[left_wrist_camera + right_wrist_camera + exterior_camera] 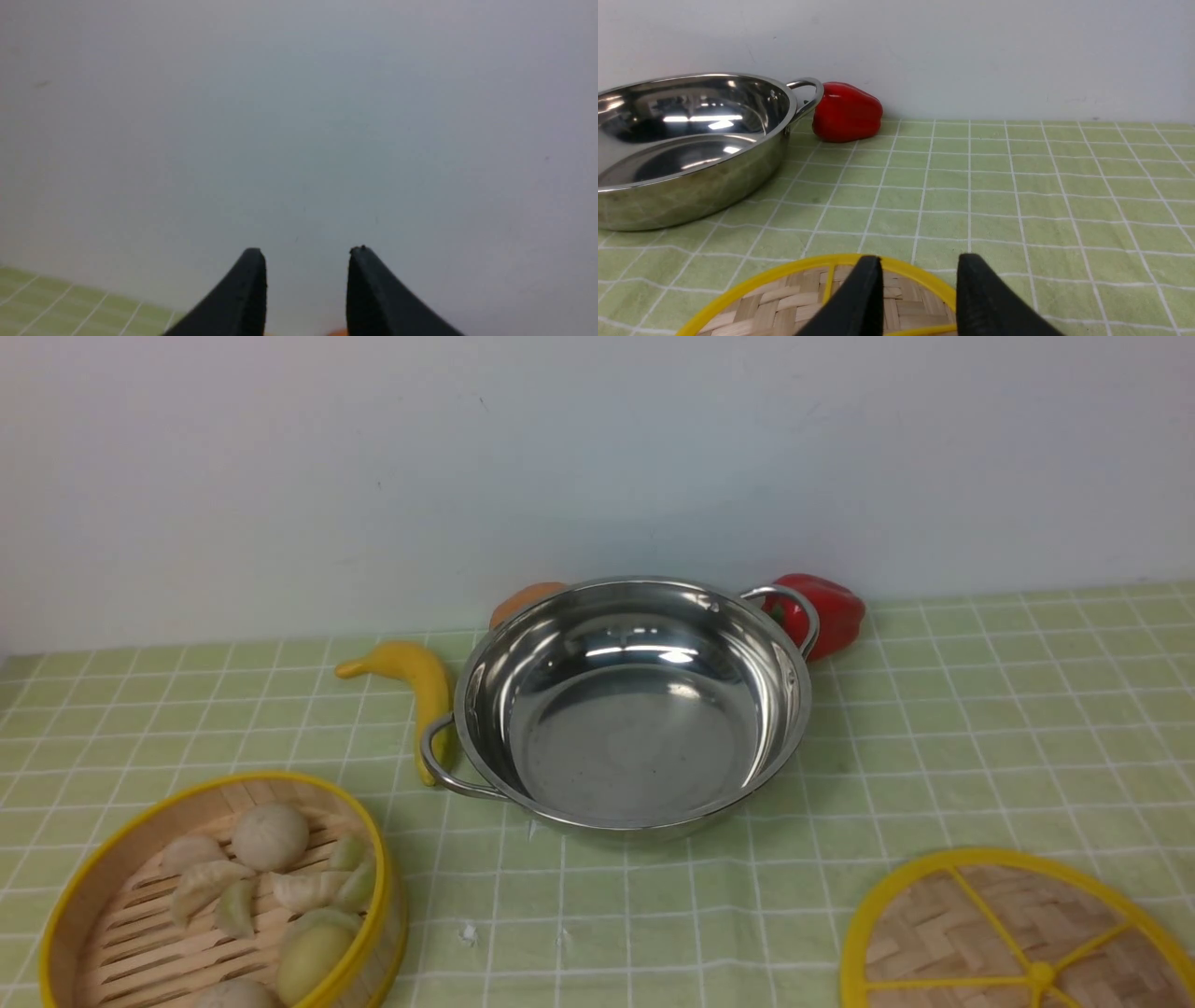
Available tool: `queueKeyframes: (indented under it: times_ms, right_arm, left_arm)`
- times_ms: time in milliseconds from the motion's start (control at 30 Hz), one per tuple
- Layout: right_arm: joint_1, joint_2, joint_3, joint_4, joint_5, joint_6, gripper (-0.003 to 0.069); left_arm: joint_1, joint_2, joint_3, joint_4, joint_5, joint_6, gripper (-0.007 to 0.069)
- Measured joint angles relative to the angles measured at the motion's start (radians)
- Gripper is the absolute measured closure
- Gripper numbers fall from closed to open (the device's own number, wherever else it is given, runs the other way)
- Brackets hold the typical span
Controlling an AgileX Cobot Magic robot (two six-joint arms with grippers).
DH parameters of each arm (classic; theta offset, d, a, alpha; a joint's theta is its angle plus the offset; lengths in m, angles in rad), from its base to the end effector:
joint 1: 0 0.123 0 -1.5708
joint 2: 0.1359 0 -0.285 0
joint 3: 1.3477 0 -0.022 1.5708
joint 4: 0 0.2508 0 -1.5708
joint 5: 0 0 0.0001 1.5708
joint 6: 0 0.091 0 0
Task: Place the steamer in the pot on the green tablecloth, and put the lid on the steamer.
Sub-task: 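Grasp the rim of the steamer basket holding the buns with the left gripper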
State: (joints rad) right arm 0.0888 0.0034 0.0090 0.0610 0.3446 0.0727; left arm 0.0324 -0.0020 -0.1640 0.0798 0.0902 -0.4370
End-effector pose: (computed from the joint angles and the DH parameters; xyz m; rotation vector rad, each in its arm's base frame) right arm 0.0535 0.0067 0.1790 0.0236 1.8433 0.1722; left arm 0.0446 0.0021 0.2599 -0.2795 1.3847 -0.2644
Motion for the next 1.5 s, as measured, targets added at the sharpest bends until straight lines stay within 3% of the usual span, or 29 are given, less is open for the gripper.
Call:
queueKeyframes:
  times_ms: [100, 133, 233, 333, 533, 667, 833, 1000, 1267, 1500]
  right_arm:
    - [0.000, 0.000, 0.000, 0.000, 0.000, 0.000, 0.0416]
    - [0.000, 0.000, 0.000, 0.000, 0.000, 0.000, 0.0416]
    - [0.000, 0.000, 0.000, 0.000, -0.001, 0.000, 0.0416]
    - [0.000, 0.000, 0.000, 0.000, -0.001, 0.000, 0.0416]
    - [0.000, 0.000, 0.000, 0.000, -0.001, 0.000, 0.0416]
    - [0.000, 0.000, 0.000, 0.000, -0.001, 0.000, 0.0416]
    - [0.000, 0.000, 0.000, 0.000, -0.001, 0.000, 0.0416]
    - [0.000, 0.000, 0.000, 0.000, -0.001, 0.000, 0.0416]
    - [0.000, 0.000, 0.000, 0.000, -0.001, 0.000, 0.0416]
    - [0.000, 0.000, 0.000, 0.000, -0.001, 0.000, 0.0416]
  left_arm:
    - [0.000, -0.001, -0.091, 0.025, 0.184, 0.000, 0.0382]
    - [0.000, -0.002, -0.172, 0.041, 0.322, 0.001, 0.0382]
    - [0.000, -0.004, -0.303, 0.080, 0.543, 0.043, 0.0382]
    - [0.000, -0.004, -0.359, 0.098, 0.644, 0.098, 0.0382]
    - [0.000, -0.004, -0.469, 0.100, 0.966, 0.346, 0.0382]
    - [0.000, -0.004, -0.471, 0.059, 1.093, 0.380, 0.0382]
    - [0.000, -0.004, -0.482, -0.053, 1.125, 0.442, 0.0382]
    - [0.000, 0.012, -0.489, -0.160, 1.132, 0.648, 0.0382]
    - [-0.052, 0.224, -0.523, -0.144, 1.141, 0.690, 0.0382]
    - [-0.259, 0.364, -0.550, -0.042, 1.140, 0.833, 0.0382]
